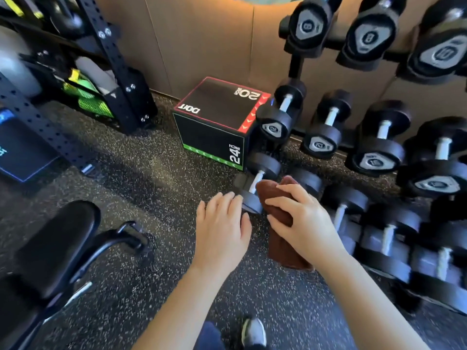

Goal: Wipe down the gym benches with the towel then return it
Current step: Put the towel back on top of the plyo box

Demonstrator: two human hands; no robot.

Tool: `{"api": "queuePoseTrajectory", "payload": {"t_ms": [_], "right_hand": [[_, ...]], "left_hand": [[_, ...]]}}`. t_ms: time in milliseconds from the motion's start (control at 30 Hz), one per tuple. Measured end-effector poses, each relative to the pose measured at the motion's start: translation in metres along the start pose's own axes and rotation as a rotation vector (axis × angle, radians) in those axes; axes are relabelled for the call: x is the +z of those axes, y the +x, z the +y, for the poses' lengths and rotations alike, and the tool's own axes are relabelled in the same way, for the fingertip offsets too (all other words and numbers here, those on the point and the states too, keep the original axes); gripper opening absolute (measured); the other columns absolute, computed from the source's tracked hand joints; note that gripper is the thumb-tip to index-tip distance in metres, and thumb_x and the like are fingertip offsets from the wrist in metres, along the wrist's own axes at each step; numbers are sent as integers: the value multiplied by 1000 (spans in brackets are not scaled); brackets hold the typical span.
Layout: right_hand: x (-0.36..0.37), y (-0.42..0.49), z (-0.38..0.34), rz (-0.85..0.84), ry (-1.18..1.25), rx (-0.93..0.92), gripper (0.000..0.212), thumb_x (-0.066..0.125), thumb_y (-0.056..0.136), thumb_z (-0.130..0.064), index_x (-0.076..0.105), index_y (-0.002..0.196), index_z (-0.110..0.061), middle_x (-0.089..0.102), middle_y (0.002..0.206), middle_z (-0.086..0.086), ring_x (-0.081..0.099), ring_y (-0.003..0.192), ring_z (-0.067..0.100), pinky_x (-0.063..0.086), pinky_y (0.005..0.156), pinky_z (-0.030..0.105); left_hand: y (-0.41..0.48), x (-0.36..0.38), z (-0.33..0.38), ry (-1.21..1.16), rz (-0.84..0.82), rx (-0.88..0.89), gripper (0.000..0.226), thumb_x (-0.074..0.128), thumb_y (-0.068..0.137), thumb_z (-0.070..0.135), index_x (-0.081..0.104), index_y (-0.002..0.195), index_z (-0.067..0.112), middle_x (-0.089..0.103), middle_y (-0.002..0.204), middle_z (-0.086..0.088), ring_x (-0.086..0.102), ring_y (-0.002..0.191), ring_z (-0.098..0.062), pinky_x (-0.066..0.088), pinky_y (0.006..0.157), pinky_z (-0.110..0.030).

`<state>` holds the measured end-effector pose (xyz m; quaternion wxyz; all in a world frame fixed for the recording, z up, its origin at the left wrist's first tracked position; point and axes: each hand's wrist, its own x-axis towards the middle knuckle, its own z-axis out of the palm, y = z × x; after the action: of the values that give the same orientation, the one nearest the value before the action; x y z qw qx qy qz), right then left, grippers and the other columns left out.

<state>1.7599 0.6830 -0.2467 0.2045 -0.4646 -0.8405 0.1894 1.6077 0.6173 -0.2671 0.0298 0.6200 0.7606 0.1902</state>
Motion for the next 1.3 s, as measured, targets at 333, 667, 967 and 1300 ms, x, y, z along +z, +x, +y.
{"api": "queuePoseTrajectory", "payload": {"t_ms": [333, 667, 967, 1300], "right_hand": [[89, 202, -52, -69, -25, 0, 25, 74, 73, -19, 71, 98, -22, 60, 117, 4, 60, 99, 33, 53, 81, 43], [156, 390, -118, -42, 45, 105, 25, 69, 79, -22, 69, 104, -23, 55, 123, 1, 57, 105, 30, 50, 87, 43], [183, 492, -77, -30, 17, 271, 25, 70, 78, -24, 69, 103, -27, 54, 125, -3, 52, 115, 25, 46, 93, 36], [185, 657, -5, 23, -8, 368, 26, 67, 80, -24, 68, 107, -23, 53, 126, 0, 54, 109, 27, 47, 90, 36]], "left_hand": [[162, 4, -151, -47, -35, -31, 35, 50, 92, 26, 56, 123, 11, 56, 128, -4, 46, 124, -25, 31, 105, -51], [328, -20, -288, -18, -78, 60, 35, 53, 90, 24, 57, 121, 8, 58, 125, -7, 50, 120, -27, 34, 102, -53], [450, 16, -316, -75, -91, 172, 32, 62, 85, 17, 61, 114, 4, 62, 119, -11, 54, 114, -31, 39, 98, -54], [645, 64, -313, 7, -130, 382, 32, 66, 80, 17, 63, 110, 4, 63, 116, -12, 56, 111, -33, 41, 94, -54]]}}
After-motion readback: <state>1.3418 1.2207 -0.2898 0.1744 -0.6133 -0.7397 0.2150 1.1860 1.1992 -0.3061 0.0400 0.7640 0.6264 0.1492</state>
